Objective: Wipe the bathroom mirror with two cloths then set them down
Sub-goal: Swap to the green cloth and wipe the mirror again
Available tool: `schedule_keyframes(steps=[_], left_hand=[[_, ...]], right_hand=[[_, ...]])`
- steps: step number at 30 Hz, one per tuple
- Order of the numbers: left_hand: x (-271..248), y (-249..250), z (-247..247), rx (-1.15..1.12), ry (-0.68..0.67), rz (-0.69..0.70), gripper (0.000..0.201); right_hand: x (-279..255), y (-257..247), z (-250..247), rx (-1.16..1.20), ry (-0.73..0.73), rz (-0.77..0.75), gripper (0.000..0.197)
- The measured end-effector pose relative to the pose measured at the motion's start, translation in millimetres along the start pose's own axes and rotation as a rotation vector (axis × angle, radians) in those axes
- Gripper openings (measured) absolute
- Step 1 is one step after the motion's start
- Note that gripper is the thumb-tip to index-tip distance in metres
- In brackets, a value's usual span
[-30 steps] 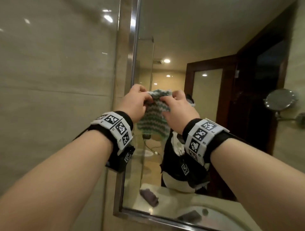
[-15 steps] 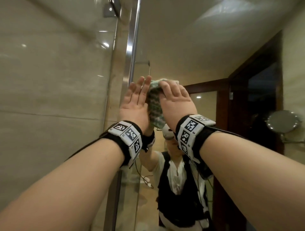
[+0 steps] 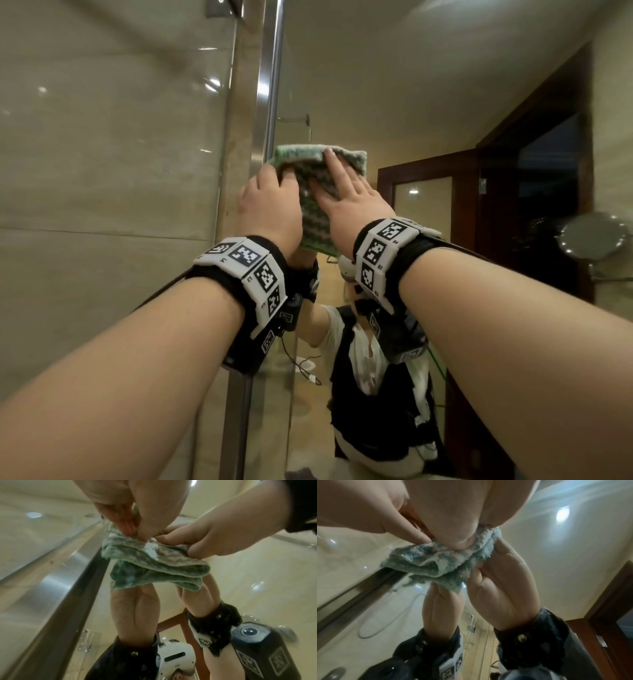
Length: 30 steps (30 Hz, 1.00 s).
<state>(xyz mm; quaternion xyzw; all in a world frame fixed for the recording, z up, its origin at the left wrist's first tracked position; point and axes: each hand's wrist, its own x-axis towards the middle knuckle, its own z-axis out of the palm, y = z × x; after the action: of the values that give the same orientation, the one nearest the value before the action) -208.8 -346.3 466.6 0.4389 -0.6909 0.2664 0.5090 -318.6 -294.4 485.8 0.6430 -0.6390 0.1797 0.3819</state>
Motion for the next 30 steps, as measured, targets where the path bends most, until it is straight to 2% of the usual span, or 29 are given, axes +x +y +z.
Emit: schedule_keyframes(steps=[2, 4, 6, 8, 14, 16, 19, 23, 27, 30], left_hand=[[0, 2, -2, -0.042, -0.043, 0.035, 0.050], [-1, 0, -2, -0.063, -0.074, 0.060, 0.058], [-1, -6, 2, -0.051, -0.106, 0.094, 0.063], [2, -12, 7, 0.056, -0.132, 0.153, 0.062], [12, -18, -4, 0.270, -0.208, 0.191, 0.085], [16, -17, -9, 0.253, -0.254, 0.213, 0.083], [20, -22, -9, 0.243, -0.324, 0.223, 0.069], [16, -15, -5, 0.294, -0.347, 0.184, 0.062], [13, -2, -4, 0.336, -0.351, 0.215, 0.062], [11, 14, -3, 0.356, -0.367, 0.264, 0.064]], right_hand=[[-3, -3, 0, 0.195, 0.056, 0.078, 0.058], [-3, -2, 2, 0.214, 0.100, 0.091, 0.053], [-1, -1, 3, 0.047, 0.044, 0.024, 0.061], [2, 3, 5, -0.122, -0.011, -0.055, 0.067], [3, 3, 3, -0.184, -0.039, -0.076, 0.067], [3, 5, 4, -0.205, -0.042, -0.069, 0.066], [5, 6, 2, -0.198, -0.036, -0.080, 0.068], [8, 6, -2, -0.121, -0.019, -0.073, 0.060], [6, 13, -1, -0.024, 0.182, -0.064, 0.044], [-6, 34, 8, -0.165, 0.183, -0.030, 0.050]])
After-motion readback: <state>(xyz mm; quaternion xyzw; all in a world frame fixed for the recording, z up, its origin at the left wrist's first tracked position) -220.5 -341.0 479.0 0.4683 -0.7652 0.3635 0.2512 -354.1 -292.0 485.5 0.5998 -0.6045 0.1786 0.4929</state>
